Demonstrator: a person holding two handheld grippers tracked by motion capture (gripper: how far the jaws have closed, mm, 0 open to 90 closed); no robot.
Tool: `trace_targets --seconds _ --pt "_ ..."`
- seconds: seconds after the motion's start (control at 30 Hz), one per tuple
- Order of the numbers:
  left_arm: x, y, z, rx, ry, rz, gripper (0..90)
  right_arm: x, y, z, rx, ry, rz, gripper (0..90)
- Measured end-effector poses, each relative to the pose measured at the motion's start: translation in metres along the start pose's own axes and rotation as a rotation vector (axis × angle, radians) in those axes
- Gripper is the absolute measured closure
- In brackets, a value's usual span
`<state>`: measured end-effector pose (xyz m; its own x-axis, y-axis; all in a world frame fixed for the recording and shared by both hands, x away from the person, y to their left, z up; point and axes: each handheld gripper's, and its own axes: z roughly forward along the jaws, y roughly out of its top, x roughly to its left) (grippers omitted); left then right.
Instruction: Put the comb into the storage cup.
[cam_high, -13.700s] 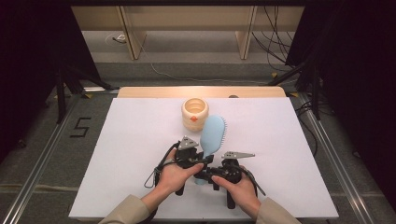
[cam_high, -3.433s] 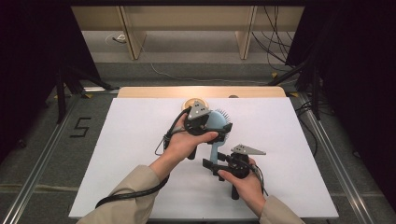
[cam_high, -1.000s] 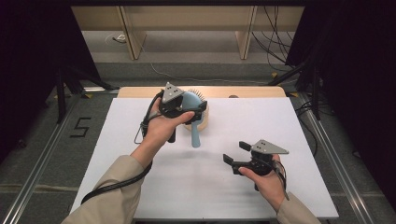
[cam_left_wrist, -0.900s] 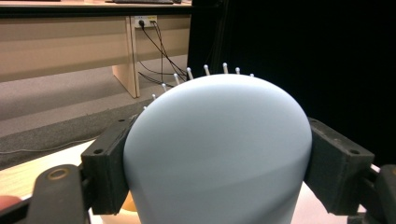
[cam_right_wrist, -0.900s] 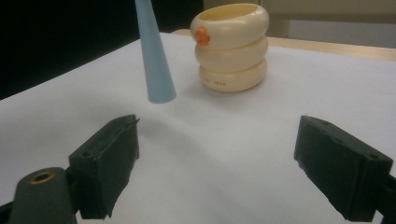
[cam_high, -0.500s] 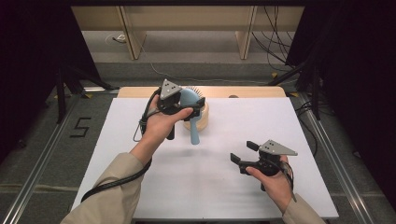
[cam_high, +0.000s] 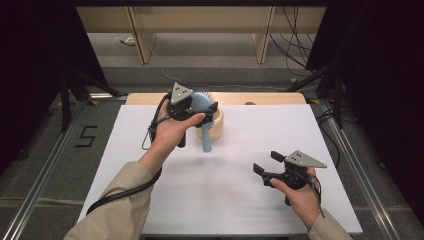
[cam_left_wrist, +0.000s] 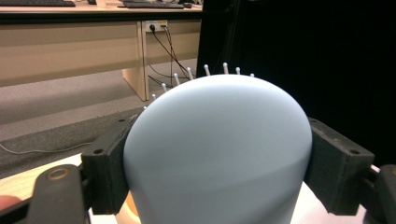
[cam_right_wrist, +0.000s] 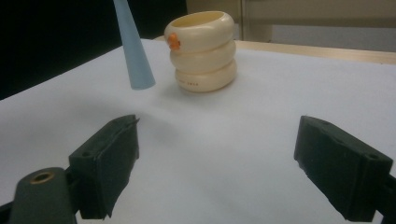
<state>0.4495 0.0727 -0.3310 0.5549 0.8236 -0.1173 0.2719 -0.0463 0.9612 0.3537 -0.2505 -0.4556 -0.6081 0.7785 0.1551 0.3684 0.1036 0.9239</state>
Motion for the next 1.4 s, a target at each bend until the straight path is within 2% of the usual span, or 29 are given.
trace_targets --seconds 1.4 --pt "0.015 0.011 -0.007 -0.032 0.044 -0.002 19.7 -0.008 -0.004 -0.016 -0.017 -0.035 0.01 14.1"
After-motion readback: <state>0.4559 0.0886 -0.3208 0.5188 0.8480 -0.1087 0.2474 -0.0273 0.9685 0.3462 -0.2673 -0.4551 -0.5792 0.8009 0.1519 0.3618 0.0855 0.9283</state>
